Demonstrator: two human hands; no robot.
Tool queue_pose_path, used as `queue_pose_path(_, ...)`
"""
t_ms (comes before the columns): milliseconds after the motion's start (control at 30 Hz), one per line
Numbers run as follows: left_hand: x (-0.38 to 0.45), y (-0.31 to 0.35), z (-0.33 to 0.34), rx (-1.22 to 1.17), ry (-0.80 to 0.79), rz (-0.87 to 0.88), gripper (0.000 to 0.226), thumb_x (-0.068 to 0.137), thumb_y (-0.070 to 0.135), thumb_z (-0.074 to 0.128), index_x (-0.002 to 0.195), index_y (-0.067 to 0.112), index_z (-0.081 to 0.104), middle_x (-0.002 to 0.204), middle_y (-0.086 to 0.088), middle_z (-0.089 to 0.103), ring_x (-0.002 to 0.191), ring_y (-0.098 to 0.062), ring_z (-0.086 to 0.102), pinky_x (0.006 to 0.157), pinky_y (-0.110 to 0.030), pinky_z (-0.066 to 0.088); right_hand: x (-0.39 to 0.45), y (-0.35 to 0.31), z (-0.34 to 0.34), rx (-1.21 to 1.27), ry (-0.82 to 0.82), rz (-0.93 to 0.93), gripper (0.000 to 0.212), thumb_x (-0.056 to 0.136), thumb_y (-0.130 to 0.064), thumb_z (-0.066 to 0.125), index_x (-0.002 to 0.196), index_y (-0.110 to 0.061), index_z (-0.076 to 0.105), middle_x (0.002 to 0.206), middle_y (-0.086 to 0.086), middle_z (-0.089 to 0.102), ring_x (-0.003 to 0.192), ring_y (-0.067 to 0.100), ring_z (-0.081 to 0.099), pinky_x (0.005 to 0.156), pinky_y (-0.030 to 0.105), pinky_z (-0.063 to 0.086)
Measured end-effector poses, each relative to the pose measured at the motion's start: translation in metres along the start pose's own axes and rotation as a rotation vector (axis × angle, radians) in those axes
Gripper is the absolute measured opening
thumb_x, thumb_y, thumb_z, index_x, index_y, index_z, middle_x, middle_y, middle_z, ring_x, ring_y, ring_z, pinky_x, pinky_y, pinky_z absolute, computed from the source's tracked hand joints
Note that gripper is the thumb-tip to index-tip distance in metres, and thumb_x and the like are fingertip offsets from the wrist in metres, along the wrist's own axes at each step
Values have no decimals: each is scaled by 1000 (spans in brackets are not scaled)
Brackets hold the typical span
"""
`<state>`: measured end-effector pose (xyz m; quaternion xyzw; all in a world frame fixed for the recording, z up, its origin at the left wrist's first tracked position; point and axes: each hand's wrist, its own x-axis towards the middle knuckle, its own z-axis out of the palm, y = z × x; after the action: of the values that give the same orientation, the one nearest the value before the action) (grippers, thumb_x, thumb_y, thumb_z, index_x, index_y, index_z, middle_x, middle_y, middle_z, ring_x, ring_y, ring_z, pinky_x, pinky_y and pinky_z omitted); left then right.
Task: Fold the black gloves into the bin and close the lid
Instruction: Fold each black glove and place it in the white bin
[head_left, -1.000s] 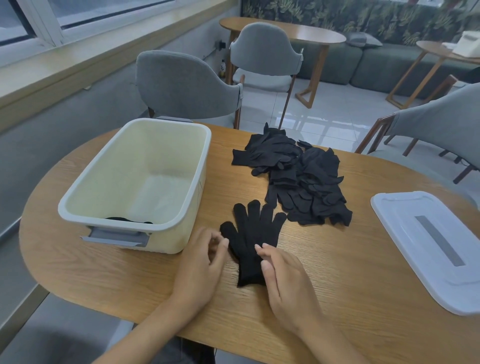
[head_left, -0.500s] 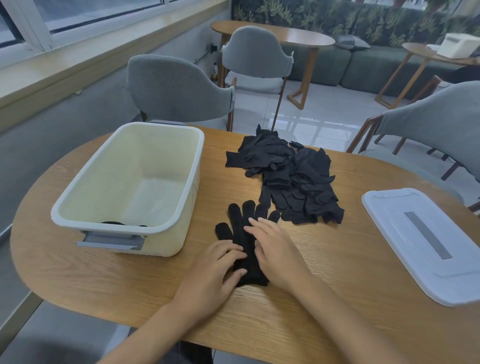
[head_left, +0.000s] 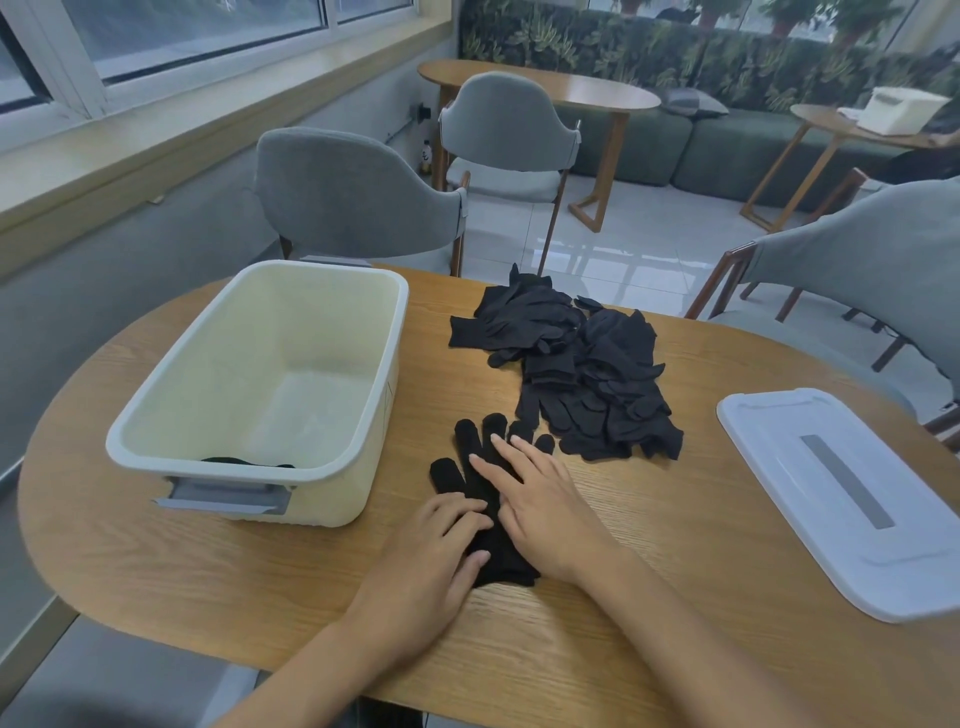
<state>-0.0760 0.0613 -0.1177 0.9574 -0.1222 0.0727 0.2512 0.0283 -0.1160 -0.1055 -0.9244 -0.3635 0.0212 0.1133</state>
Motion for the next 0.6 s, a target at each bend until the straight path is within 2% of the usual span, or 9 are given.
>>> queue_pose_path(100,-1,-1,-4,-37,-9,22,40,103,46,41,136,30,56,147,19,44,142,2,27,117,-22,29,-5,0,0,130,41,39,52,106,-27,39,156,-32,26,165,-6,15,153,10,2,124,33,9)
queue_pose_path(200,-3,-1,-11,-79,46,60,29,102,39,49,125,27,64,138,20,51,141,3,31,114,-16,28,-18,-1,-3,272,133,93,45,106,-30,44,151,-32,39,160,-17,24,150,0,9,121,20,10)
queue_pose_path(267,-6,-1,-15,-88,76,107,23,102,35,55,118,24,67,129,19,56,134,1,40,109,-19,36,-31,-2,-6,320,177,117,39,105,-30,46,144,-32,48,151,-23,34,146,-6,17,116,12,10)
queue_pose_path(367,-8,1,-19,-63,52,163,24,101,38,58,119,25,66,123,18,56,121,1,48,98,-21,45,-52,-6,-8,380,230,135,31,103,-22,51,132,-29,59,136,-23,52,135,-8,34,110,9,25)
queue_pose_path(467,-9,3,-17,38,-28,228,32,100,46,56,124,26,63,127,15,55,121,-1,48,96,-22,47,-71,-14,-9,411,246,150,29,101,-17,52,127,-29,61,124,-24,55,125,-6,45,103,10,35)
queue_pose_path(600,-5,3,-14,137,-77,274,36,100,46,52,127,23,59,129,9,53,121,-7,48,95,-24,48,-86,-25,-6,422,191,176,32,102,-20,50,131,-32,58,124,-27,53,123,-8,44,101,9,35)
